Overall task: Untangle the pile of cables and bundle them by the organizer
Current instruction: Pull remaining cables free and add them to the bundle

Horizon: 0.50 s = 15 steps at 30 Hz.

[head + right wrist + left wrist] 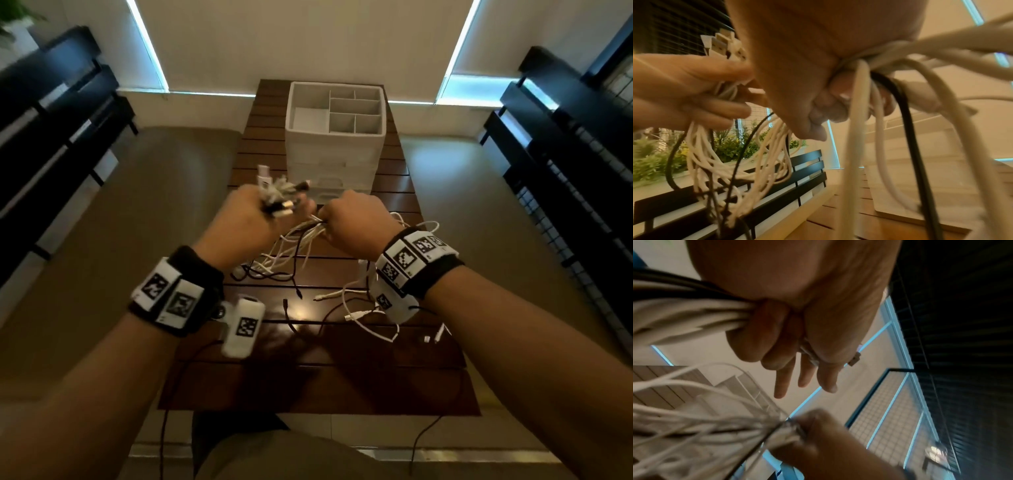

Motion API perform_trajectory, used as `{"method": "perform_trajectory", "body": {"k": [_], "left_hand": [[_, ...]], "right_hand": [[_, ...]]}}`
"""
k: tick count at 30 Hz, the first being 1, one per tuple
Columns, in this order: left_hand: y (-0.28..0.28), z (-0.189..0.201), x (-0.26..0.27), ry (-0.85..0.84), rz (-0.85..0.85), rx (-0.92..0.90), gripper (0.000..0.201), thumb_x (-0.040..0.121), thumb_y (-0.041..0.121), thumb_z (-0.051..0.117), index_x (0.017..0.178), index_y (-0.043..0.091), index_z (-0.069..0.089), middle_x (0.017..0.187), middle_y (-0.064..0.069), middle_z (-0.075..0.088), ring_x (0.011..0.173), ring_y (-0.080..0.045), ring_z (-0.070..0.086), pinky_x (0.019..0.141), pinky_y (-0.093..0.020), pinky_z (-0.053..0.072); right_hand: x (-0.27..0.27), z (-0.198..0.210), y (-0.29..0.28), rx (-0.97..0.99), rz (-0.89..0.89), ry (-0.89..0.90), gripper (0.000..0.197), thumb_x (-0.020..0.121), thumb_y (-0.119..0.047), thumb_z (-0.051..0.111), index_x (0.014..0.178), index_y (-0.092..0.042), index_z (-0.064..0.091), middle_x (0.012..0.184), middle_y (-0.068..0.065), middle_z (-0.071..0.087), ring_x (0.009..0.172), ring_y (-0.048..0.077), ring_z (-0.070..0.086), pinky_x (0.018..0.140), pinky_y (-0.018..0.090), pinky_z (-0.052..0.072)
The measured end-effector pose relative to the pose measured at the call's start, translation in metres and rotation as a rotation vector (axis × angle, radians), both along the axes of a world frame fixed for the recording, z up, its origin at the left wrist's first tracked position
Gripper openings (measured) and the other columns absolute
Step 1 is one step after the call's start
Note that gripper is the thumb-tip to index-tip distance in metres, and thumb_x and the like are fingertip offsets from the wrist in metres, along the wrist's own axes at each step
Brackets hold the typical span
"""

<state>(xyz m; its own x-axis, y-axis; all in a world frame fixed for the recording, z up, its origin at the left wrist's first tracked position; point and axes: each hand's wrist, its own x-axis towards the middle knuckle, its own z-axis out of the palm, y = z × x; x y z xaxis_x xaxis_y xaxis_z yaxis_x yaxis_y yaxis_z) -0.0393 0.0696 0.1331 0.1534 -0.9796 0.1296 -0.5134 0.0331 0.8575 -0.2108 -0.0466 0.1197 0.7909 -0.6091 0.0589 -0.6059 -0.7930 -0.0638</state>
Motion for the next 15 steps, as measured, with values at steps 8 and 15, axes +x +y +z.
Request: {"method": "perform_trajectory", "body": {"k": [8,15], "left_hand": [[-0.011,-0.011,-0.013,-0.085,-0.105,0.124,0.021,0.084,0.046,0.079,0.089,0.025,0.076,0.067,0.02,0.07,0.066,0.007,0.063,0.064,-0.012,0.042],[-0.017,-0.014,-0.004,-0.023,-0.148,0.112,0.034,0.078,0.049,0.079,0.101,0.024,0.077,0.094,0.005,0.079,0.091,-0.009,0.073,0.082,-0.022,0.052]], "right_hand": [[0.003,0.01,0.006,0.076,-0.007,-0.087,0.012,0.098,-0.026,0.056,0.096,-0.018,0.064,0.084,0.004,0.06,0.075,0.026,0.059,0.067,0.035,0.047],[0.005,0.011,0.006,0.1,0.027,-0.161,0.02,0.094,-0.03,0.061,0.084,-0.013,0.063,0.074,0.001,0.061,0.065,0.024,0.058,0.061,0.034,0.047]]}}
